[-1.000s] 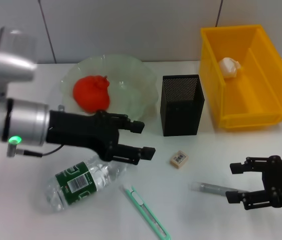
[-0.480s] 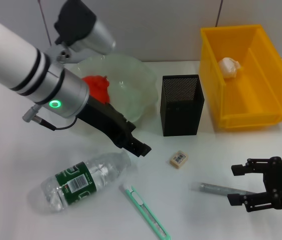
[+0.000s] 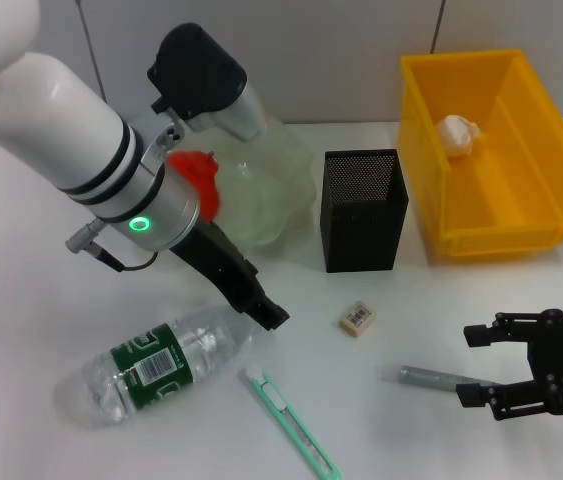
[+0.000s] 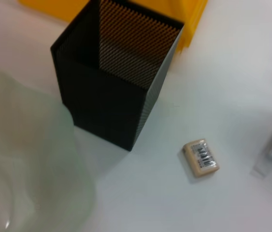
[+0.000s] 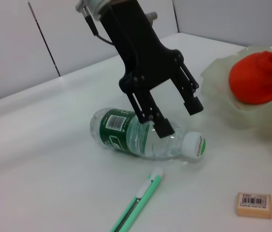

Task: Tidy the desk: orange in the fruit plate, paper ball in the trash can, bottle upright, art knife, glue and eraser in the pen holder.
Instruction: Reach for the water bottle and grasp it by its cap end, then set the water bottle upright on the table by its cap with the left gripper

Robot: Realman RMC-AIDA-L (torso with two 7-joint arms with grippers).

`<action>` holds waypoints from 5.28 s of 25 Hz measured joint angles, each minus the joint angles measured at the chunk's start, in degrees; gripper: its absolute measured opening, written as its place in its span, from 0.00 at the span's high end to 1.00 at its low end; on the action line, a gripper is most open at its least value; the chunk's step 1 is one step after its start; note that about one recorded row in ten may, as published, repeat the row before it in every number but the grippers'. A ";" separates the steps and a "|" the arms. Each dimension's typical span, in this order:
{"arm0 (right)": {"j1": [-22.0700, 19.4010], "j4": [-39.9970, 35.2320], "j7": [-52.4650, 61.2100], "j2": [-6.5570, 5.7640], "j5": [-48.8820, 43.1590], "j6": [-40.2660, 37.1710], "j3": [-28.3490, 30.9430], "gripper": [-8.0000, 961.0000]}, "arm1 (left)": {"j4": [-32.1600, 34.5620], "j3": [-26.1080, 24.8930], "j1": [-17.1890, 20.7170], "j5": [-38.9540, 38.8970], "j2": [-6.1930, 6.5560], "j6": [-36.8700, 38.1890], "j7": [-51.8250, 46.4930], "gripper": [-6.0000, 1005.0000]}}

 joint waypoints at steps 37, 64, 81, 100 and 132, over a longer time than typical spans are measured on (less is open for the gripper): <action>1.27 0.23 0.48 0.52 -0.33 0.49 -0.50 0.14 | -7.24 7.67 0.39 0.34 0.01 -9.94 1.04 0.25; 1.49 0.10 0.63 0.51 0.01 0.59 0.02 0.14 | -2.01 1.72 1.93 -5.04 0.44 -3.98 6.31 0.55; 1.20 0.01 0.62 0.51 0.04 0.41 0.12 0.14 | 0.38 -23.13 2.81 -10.38 0.93 13.97 22.60 0.55; 1.23 0.01 1.18 0.51 0.03 0.17 0.12 0.14 | 3.17 -30.04 10.79 -20.71 2.22 18.50 31.54 0.55; 1.92 0.01 0.89 0.60 1.00 0.59 0.21 0.14 | 2.91 -35.12 18.34 -22.81 3.25 5.25 40.54 0.55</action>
